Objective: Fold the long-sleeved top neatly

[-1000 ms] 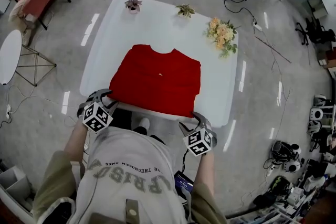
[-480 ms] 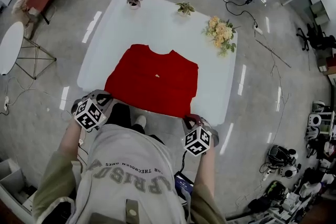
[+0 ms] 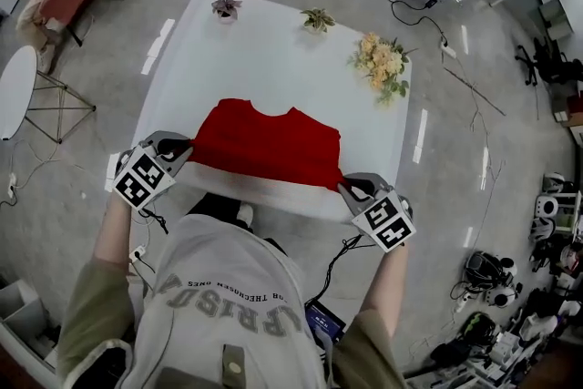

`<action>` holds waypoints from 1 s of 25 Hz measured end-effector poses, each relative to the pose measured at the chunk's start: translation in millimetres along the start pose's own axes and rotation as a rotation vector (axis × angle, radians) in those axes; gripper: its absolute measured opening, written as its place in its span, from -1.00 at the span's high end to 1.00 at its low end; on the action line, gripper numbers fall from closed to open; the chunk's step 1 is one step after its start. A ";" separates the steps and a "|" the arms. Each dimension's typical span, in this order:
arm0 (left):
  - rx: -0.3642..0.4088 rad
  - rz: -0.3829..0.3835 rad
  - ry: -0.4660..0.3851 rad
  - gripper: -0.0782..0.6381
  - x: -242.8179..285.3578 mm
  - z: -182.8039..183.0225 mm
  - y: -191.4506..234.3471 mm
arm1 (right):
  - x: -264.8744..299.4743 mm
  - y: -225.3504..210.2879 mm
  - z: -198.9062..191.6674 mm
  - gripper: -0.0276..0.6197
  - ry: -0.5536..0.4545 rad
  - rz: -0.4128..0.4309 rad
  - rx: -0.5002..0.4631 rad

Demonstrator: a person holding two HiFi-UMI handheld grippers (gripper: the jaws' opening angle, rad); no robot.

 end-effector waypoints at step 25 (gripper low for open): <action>-0.473 0.310 -0.013 0.30 76.6 20.9 163.8 | 41.0 -172.0 -11.9 0.28 -0.186 -0.292 0.558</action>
Point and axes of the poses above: the fingertips, and each gripper's own axes: x forward along the fingers, y to its left, z out of its top, the point moved 3 cm from there along -x, backward along the fingers, and after that the axes turned 10 degrees about -y, right-handed, at the moved point
